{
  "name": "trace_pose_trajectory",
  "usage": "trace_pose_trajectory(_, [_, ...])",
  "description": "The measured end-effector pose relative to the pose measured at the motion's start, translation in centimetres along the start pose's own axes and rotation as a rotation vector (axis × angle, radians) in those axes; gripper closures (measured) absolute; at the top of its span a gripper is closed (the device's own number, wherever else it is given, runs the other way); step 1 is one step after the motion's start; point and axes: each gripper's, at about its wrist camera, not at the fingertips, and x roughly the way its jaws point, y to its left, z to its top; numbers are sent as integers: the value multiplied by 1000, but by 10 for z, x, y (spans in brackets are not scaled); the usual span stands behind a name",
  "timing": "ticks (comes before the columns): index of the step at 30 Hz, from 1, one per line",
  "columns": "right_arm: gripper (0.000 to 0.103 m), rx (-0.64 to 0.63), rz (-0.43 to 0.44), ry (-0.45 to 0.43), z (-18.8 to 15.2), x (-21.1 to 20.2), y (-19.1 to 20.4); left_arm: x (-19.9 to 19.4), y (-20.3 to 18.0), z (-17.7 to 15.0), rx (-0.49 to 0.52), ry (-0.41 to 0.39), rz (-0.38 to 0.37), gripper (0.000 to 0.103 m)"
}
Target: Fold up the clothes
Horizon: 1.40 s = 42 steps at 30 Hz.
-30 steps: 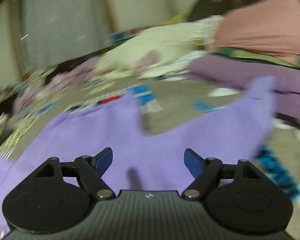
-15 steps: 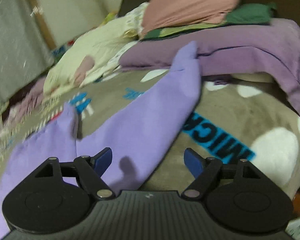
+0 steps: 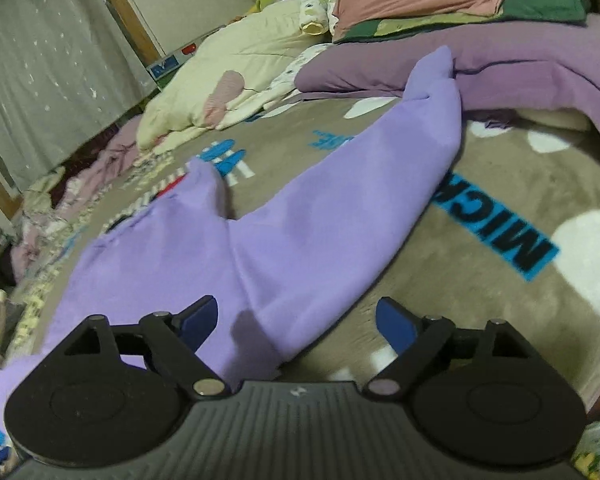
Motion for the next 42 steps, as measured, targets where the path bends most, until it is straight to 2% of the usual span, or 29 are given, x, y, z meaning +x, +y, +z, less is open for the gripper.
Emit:
trace_pose_trajectory(1, [17, 1, 5, -2, -1, -3, 1, -10, -2, 14, 46, -61, 38, 22])
trace_pose_trajectory(2, [17, -3, 7, -4, -2, -6, 2, -19, -5, 31, 98, -125, 88, 13])
trace_pose_trajectory(3, [17, -6, 9, -6, -3, -9, 2, -26, -8, 47, 160, -195, 149, 10])
trace_pose_trajectory(6, [17, -20, 20, -3, -6, -13, 7, -31, -16, 89, 364, -368, 307, 7])
trace_pose_trajectory(8, [17, -44, 37, 2, -8, -12, 17, -14, -13, 114, 445, -403, 390, 6])
trace_pose_trajectory(11, [17, -83, 64, 10, -12, -10, 34, 31, -5, 136, 572, -424, 519, 6])
trace_pose_trajectory(14, [17, -130, 103, 25, -16, -6, 58, 92, 5, 143, 739, -401, 632, 5])
trace_pose_trajectory(15, [17, -143, 112, 31, -18, -4, 65, 105, 8, 142, 780, -387, 659, 5])
trace_pose_trajectory(17, [17, -171, 121, 49, -21, 0, 77, 144, 16, 141, 917, -338, 746, 0])
trace_pose_trajectory(19, [17, -190, 121, 68, -24, 5, 84, 182, 23, 140, 1049, -288, 829, 0])
trace_pose_trajectory(22, [17, -211, 107, 95, -27, 14, 92, 191, 23, 161, 1073, -305, 821, 0])
trace_pose_trajectory(24, [17, -215, 100, 103, -27, 17, 96, 182, 21, 184, 1081, -321, 801, 5])
trace_pose_trajectory(25, [17, -212, 101, 105, -26, 18, 97, 179, 20, 195, 1110, -312, 789, 15])
trace_pose_trajectory(26, [17, -208, 103, 106, -26, 19, 98, 173, 17, 204, 1120, -320, 768, 35])
trace_pose_trajectory(27, [17, -203, 105, 107, -26, 19, 99, 166, 13, 214, 1131, -330, 748, 41])
trace_pose_trajectory(29, [17, -198, 114, 109, -26, 21, 101, 145, 0, 231, 1156, -389, 758, 46])
trace_pose_trajectory(32, [17, -206, 116, 110, -29, 24, 104, 107, -11, 262, 1198, -509, 782, 48])
trace_pose_trajectory(38, [17, -208, 122, 111, -32, 24, 108, 34, -16, 333, 1156, -714, 901, 48])
trace_pose_trajectory(40, [17, -209, 119, 110, -34, 24, 110, 27, -7, 349, 1142, -732, 972, 45])
trace_pose_trajectory(42, [17, -211, 112, 109, -36, 24, 112, 43, 26, 361, 1143, -711, 1067, 35])
